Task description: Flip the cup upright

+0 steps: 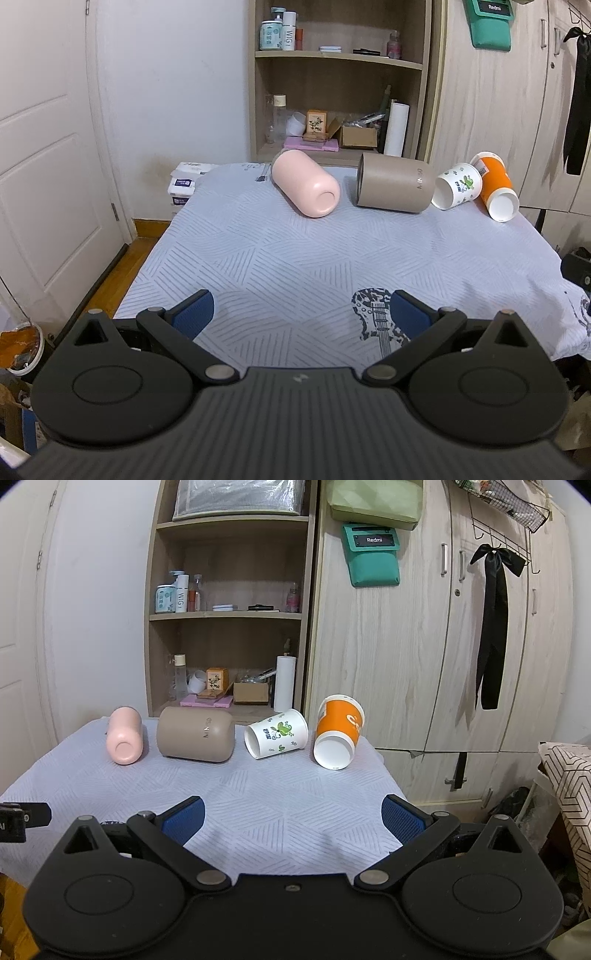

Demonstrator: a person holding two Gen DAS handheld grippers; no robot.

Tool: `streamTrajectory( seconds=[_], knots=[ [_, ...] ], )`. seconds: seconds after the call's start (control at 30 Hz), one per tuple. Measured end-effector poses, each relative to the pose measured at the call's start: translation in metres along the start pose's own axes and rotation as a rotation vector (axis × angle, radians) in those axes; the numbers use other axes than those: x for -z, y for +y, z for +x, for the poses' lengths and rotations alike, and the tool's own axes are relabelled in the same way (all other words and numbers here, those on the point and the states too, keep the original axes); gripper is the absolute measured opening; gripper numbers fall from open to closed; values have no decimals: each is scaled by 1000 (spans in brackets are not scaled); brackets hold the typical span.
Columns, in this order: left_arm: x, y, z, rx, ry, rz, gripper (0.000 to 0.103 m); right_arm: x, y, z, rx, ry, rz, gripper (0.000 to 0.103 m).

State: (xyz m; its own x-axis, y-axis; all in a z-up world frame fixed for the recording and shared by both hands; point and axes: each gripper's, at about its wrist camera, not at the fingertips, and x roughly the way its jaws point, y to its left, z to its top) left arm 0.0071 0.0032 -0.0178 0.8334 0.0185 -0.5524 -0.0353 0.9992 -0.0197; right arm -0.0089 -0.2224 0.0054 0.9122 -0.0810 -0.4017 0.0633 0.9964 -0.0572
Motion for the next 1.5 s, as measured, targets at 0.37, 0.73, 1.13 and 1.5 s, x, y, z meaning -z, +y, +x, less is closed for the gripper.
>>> streamTrajectory(
  seconds=[0.37,0.73,1.13,1.5],
  knots=[
    [-2,2,0,0,16,-1,103,-2,4,-1,0,4,-23,103],
    [-22,9,-19,14,-4,-21,103,-18,12,-6,-50,46,-87,103],
    [-61,7,30,191,196,-131,103,-83,-18,17,-481,73,-216,103],
    [-89,-8,92,304,283,-253,101,-108,-6,76,-710,69,-395,103]
  ],
)
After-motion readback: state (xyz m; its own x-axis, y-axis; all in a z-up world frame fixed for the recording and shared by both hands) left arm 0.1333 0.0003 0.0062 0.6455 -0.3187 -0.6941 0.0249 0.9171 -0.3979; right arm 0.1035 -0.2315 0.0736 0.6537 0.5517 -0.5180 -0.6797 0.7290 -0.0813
